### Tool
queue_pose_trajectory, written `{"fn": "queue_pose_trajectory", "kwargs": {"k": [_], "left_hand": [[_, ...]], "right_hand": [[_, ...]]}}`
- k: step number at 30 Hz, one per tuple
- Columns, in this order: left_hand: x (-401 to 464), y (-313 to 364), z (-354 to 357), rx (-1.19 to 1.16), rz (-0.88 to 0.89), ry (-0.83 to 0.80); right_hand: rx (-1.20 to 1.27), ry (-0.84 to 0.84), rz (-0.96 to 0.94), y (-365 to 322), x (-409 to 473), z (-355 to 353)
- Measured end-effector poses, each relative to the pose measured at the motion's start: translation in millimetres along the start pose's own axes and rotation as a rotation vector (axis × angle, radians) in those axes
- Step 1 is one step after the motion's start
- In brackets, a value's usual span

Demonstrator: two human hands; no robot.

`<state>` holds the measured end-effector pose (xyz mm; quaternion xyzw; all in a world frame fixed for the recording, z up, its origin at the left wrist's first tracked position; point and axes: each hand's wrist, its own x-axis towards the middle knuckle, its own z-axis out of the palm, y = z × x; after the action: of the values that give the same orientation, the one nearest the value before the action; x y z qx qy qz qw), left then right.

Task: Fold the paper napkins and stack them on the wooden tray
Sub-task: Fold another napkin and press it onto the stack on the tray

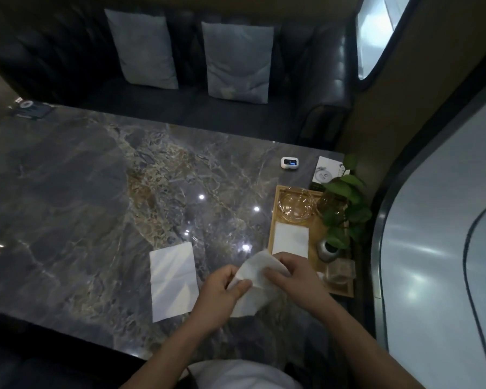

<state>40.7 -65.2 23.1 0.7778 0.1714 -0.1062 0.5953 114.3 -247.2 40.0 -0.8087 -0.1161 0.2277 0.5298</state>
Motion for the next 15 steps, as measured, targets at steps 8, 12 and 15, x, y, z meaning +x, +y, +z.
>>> {"fn": "queue_pose_trajectory", "kwargs": {"k": [8,12,15], "left_hand": [[-6.2,6.2,5.8,-0.241,-0.040,-0.059],[-7.7,9.4,4.6,-0.311,-0.001,-0.086],[-9.3,10.3,3.6,-0.317,0.031,-0.115]], "right_hand": [[0.107,0.102,0.095,4.9,-8.6,-5.6],[0.115,0.131,0.115,3.5,-8.1,-5.4],[0.120,0.157,0.144,3.6,-7.3,-6.1]]}}
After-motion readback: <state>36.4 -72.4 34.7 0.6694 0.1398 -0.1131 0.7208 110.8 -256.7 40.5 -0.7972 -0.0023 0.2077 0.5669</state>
